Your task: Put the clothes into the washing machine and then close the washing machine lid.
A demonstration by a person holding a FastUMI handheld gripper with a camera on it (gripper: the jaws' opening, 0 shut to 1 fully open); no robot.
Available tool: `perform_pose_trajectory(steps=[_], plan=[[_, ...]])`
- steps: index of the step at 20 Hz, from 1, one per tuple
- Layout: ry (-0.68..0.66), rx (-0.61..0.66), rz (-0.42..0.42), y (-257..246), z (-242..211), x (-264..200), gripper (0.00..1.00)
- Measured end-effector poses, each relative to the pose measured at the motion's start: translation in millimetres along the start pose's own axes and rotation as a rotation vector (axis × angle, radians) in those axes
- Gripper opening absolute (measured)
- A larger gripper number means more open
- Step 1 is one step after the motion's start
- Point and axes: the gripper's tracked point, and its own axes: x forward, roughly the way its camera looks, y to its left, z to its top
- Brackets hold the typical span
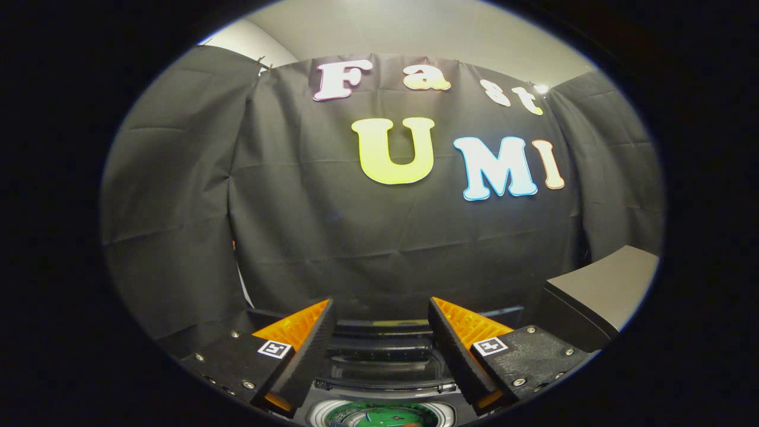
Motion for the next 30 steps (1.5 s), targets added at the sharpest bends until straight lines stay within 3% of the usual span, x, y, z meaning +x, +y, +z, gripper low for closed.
perform_pose_trajectory(steps=[10,12,24,27,30], plan=[[0.167,0.034,-0.074,-11,-36,57,0.96],[0.169,-0.010,-0.095,-13,-40,59,0.95],[0.048,-0.032,-0.081,-9,-37,32,0.96],[0.017,-0.037,-0.075,-3,-50,-10,0.96],[-0.003,-0.041,-0.072,-2,-55,-24,0.95]])
